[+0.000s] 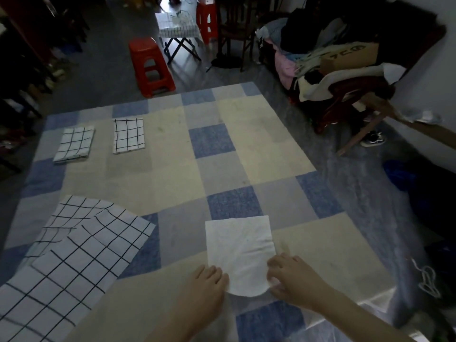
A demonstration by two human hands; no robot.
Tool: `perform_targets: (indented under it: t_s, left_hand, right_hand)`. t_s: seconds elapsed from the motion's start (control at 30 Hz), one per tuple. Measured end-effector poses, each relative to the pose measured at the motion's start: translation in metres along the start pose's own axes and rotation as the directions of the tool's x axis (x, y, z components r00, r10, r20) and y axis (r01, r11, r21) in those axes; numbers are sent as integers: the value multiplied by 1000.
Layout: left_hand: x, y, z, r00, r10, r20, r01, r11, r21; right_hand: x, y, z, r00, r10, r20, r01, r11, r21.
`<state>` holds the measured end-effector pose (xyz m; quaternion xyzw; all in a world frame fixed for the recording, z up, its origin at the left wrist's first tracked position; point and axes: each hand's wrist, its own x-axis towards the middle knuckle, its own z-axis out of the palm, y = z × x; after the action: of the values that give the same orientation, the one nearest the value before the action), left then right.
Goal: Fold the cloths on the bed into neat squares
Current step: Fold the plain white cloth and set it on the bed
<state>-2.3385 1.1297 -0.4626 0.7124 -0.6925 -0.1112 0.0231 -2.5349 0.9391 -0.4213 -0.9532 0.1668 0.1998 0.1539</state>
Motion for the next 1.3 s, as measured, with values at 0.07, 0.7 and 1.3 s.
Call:
perform_targets:
  t_s: [0.07, 0.7, 1.3]
  left_hand:
    - [1, -2, -6, 1000, -1, 19, 2, 999, -36]
    - [34, -30, -24, 831, -552, 74, 441, 572, -692]
    - [90, -76, -31, 752, -648, 119, 551, 519, -653]
  right_hand:
    - [0, -3, 2, 1000, -3, -11, 3, 1000, 11]
    - [21, 17, 1, 844, 478, -244, -287, 786, 548]
    - [104, 47, -32, 791, 583, -185, -346, 676, 650]
